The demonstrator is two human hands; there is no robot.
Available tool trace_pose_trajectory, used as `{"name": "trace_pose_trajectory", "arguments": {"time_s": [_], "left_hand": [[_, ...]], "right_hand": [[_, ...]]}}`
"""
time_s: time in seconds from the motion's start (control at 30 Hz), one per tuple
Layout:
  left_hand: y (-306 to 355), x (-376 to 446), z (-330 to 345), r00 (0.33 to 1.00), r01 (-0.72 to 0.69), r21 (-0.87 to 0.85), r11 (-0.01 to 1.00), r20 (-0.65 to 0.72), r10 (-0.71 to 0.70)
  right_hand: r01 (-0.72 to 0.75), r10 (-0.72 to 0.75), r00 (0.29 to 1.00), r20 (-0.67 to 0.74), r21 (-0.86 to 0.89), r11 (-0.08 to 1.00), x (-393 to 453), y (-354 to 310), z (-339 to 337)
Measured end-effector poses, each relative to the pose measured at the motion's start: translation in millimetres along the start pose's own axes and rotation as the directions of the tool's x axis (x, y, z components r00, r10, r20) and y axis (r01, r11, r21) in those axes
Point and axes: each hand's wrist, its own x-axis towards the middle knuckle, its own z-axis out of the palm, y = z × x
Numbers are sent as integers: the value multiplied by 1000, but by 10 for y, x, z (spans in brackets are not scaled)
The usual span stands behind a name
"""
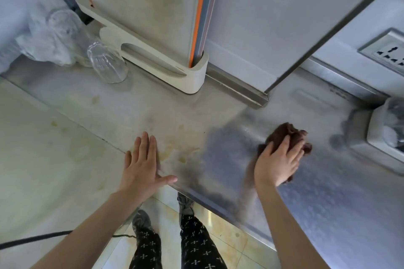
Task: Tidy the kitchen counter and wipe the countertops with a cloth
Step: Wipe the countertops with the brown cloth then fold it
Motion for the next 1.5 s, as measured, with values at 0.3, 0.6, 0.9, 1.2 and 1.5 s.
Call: {"name": "trace_pose_trajectory", "arguments": {"time_s": [0.3, 0.6, 0.9, 1.2, 1.5], "left_hand": [[-12, 5, 4, 1000, -10, -14, 1000, -2, 10], [-28, 11, -3, 1000, -26, 13, 1000, -1, 26], [-56, 32, 40, 998, -38, 10, 999, -43, 39], [-456, -137, 39, 981, -71, -53, 996, -183, 60], [-770, -355, 146, 977, 134, -166, 977, -141, -158]], "right_hand": [[738, -722, 627, 294, 74, 671, -838, -784, 476], [435, -425, 888, 179, -21, 900, -151, 44, -31], [382, -384, 905, 183, 50, 923, -437, -1007, 492], [783, -759, 533, 375, 122, 610, -483, -566, 234], [147, -150, 985, 87, 39, 988, -1448, -213, 302]]}}
